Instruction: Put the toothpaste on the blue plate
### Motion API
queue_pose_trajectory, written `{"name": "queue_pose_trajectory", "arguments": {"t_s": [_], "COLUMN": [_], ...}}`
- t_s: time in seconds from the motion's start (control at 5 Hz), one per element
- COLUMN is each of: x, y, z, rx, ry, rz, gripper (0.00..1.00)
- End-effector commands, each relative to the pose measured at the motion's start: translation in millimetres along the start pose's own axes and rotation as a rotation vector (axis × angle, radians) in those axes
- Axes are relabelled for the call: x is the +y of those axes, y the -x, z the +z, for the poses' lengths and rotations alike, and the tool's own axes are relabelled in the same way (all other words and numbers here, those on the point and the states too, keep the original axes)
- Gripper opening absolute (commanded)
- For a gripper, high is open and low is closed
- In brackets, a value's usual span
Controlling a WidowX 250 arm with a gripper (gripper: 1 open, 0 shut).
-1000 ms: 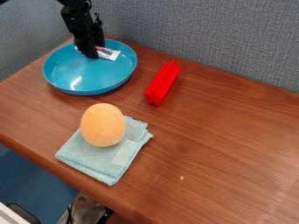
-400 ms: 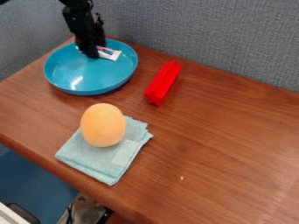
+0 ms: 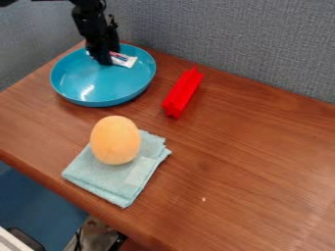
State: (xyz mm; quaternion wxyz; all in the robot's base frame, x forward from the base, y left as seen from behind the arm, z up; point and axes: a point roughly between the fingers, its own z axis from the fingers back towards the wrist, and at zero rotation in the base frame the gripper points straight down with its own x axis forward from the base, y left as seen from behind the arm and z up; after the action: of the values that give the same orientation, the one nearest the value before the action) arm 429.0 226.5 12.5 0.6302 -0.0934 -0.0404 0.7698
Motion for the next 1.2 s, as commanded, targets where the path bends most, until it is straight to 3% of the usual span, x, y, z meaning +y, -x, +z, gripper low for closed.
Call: {"name": "queue_pose_trajectory", "arguments": {"t_s": [0.0,1.0], "x": [13.6,19.1], "y": [31.1,32.1], "z": [-43.2,-44.4], "rx": [0.032,0.022], "ry": [-0.103,-0.119], "rz": [-0.038,-0.028], "gripper": [0.00,0.00]}}
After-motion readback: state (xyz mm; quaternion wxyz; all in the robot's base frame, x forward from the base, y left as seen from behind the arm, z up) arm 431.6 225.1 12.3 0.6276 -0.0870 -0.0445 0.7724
